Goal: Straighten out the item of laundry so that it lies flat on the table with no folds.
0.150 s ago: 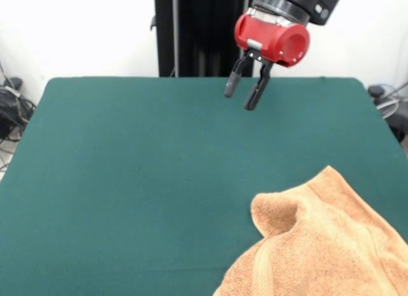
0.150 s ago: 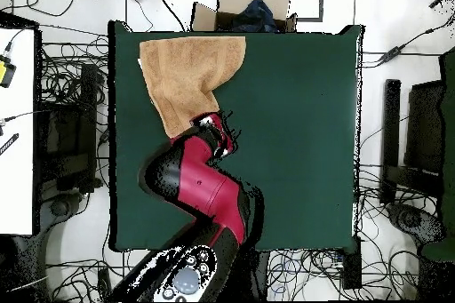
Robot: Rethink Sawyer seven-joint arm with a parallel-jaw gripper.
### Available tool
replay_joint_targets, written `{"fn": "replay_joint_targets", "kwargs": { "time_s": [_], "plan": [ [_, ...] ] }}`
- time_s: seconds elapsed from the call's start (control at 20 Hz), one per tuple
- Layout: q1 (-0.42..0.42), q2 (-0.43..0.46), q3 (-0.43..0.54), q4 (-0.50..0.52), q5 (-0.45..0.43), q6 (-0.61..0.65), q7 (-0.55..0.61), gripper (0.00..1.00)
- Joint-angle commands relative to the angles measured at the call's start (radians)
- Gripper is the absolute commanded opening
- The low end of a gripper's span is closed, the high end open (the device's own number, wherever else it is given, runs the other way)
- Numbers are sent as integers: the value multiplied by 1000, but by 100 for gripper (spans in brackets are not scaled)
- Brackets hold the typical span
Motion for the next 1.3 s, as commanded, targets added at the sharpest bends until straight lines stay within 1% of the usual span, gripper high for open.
{"fn": "replay_joint_targets", "kwargs": {
  "time_s": [0.05, 0.25, 0.5, 0.65, 0.7, 0.95, 1.2, 1.3],
  "plan": [
    [19, 63, 101, -8, 71, 40, 206, 100],
    [16, 70, 113, -25, 100, 39, 209, 100],
    [-74, 19, 267, 1, 108, -2, 214, 100],
    [-103, 13, 313, 8, 109, -22, 219, 100],
    [-122, 8, 344, 15, 108, -27, 222, 100],
    [-98, 39, 337, -30, 143, -20, 226, 100],
    [-60, 68, 329, -80, 208, -12, 241, 100],
    [-36, 82, 310, -108, 242, 8, 245, 100]
  ]
}}
